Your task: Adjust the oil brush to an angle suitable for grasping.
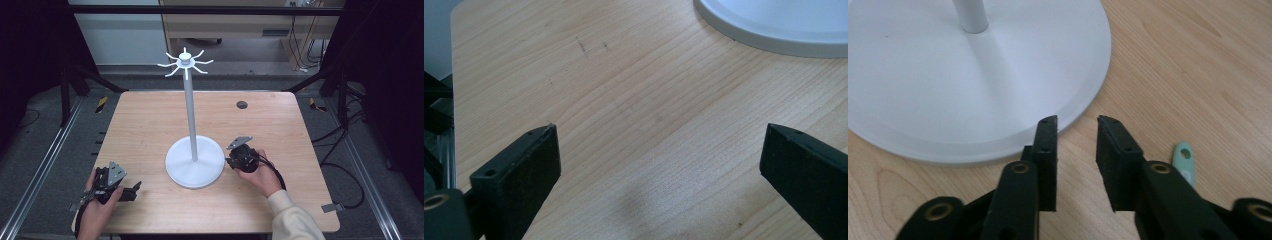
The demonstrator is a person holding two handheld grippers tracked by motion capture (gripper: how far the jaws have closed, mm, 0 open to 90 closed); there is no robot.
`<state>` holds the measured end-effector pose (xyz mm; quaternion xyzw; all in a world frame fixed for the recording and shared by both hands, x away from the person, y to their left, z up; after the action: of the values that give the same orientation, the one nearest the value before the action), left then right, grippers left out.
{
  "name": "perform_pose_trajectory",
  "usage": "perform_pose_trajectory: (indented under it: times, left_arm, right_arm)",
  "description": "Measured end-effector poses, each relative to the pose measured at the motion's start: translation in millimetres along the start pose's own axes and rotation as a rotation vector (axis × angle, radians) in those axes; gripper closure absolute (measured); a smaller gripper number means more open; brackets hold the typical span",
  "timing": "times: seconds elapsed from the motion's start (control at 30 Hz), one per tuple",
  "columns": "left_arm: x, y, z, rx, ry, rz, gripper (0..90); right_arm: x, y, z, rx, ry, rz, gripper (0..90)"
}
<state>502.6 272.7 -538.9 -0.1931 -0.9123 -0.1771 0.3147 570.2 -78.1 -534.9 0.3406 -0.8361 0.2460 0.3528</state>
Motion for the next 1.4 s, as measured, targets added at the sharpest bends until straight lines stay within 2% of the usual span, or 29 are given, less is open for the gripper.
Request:
perform_pose_trajectory:
  times: [0.03, 0.07, 0.1, 0.23, 0.4, 0.5, 0.87, 1.27, 1.4]
  left_arm:
    - [0.2, 0.3, 0.2, -0.002, 0.002, -0.001, 2.5]
    - [0.0, 0.1, 0.0, 0.000, 0.000, 0.000, 2.5]
    - [0.1, 0.2, 0.0, 0.000, 0.000, 0.000, 2.5]
    - [-0.3, 0.1, 0.1, -0.002, 0.000, 0.000, 2.5]
    - [-0.4, -0.8, 0.1, -0.006, 0.005, 0.000, 2.5]
    - [-0.7, -0.5, 0.1, -0.007, 0.003, 0.000, 2.5]
    - [-0.7, -0.6, 0.2, -0.010, 0.005, 0.000, 2.5]
    - [-0.5, -0.6, 0.2, -0.010, 0.004, 0.000, 2.5]
    - [-0.6, -0.7, 0.4, -0.011, 0.006, 0.000, 2.5]
  right_arm:
    - [0.0, 0.0, 0.0, 0.000, 0.000, 0.000, 79.5]
    - [0.3, -4.3, 3.9, -0.027, 0.020, 0.006, 83.9]
    - [0.3, -4.3, 3.9, -0.027, 0.020, 0.006, 83.9]
    - [1.0, -15.5, 13.9, -0.080, 0.055, 0.011, 89.6]
    - [0.9, -28.9, 21.6, -0.127, 0.067, 0.042, 90.0]
    - [-0.3, -33.1, 25.8, -0.150, 0.075, 0.044, 90.0]
    - [-7.8, -44.3, 38.4, -0.171, 0.128, 0.084, 90.0]
    - [-11.9, -45.1, 44.5, -0.170, 0.163, 0.085, 90.0]
    - [-11.2, -48.4, 45.9, -0.172, 0.179, 0.115, 90.0]
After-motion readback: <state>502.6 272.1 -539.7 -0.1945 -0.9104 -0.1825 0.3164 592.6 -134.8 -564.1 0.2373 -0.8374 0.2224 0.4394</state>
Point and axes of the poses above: each handheld gripper's, and its own axes: x roughly backward along the jaws, z roughly out of its underside, y roughly to its left, the point moved 10 cm from there along -x, roughly forward along the jaws, and after that the axes turned 5 degrees about x, right-handed, at the moved point
